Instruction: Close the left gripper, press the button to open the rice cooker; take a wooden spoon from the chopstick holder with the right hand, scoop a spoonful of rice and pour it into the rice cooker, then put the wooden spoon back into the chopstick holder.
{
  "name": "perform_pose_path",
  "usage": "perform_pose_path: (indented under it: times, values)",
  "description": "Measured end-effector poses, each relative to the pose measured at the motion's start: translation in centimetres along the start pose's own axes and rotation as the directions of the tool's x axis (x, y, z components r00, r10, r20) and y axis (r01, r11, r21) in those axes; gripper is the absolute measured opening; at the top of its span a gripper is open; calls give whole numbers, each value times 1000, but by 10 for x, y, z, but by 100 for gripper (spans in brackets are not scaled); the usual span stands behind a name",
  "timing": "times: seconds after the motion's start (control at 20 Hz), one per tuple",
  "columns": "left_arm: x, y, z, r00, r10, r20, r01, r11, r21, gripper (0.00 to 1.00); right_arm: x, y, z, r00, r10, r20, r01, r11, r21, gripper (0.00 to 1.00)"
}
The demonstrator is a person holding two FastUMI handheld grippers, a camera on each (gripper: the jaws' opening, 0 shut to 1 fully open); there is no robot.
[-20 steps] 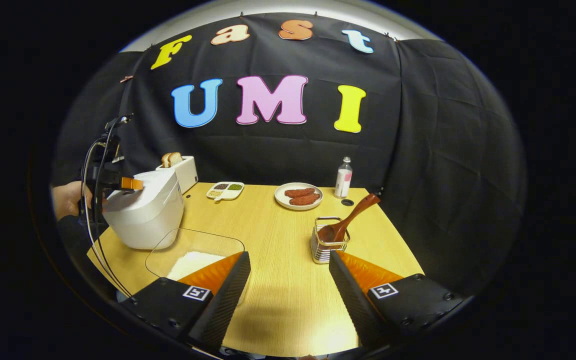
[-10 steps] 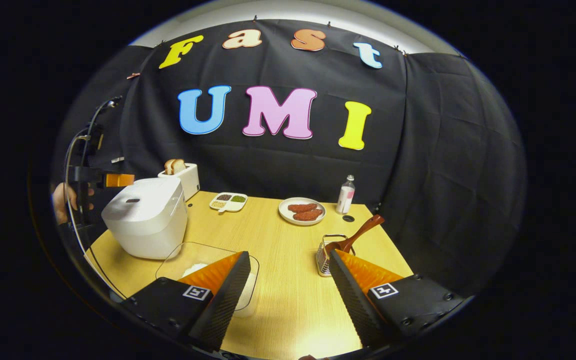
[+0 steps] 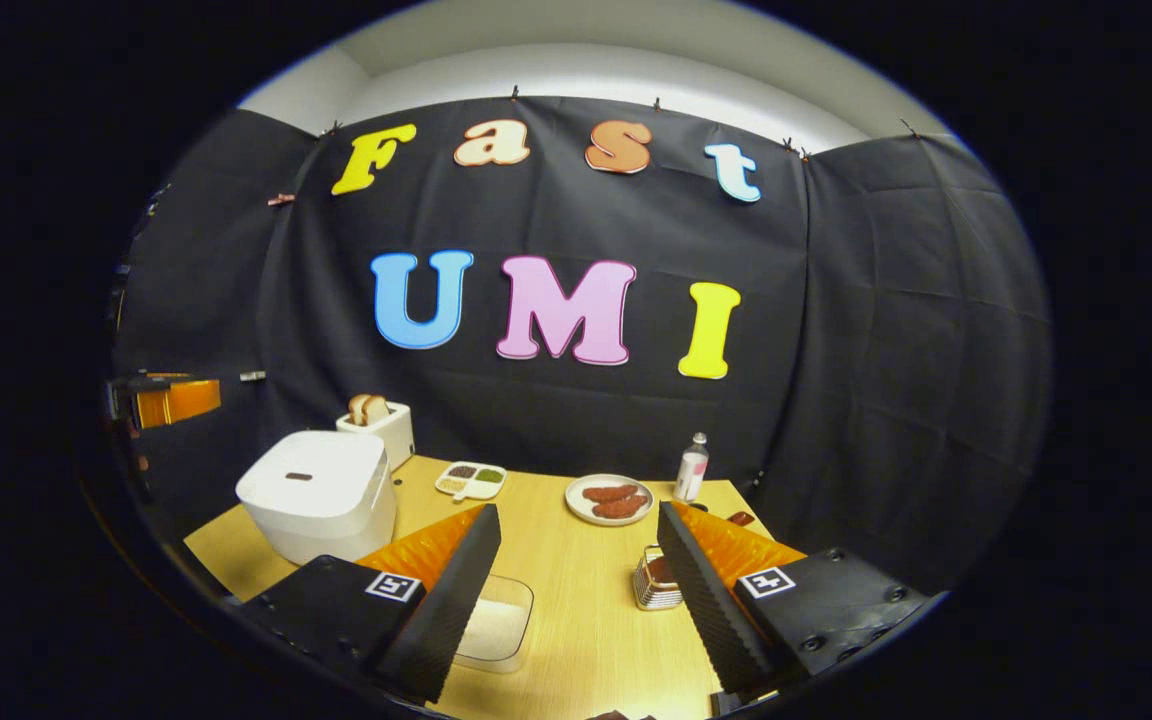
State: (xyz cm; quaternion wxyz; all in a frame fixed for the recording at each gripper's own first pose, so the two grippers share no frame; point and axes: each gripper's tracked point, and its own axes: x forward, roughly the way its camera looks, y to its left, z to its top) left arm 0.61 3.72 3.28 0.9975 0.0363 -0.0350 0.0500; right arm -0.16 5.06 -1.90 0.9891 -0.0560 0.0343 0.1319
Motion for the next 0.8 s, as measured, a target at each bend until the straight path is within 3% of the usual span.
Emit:
perform_pose_path:
  times: [0.3, 0.8]
  values:
    - [-32, -57, 12, 999, -47, 26, 48, 998, -41, 96, -15, -56, 43, 994, -26, 110, 25, 1000, 12, 99]
    - [-53, -105, 20, 999, -40, 30, 41, 999, -8, 96, -42, -108, 18, 993, -71, 91, 68, 997, 42, 99]
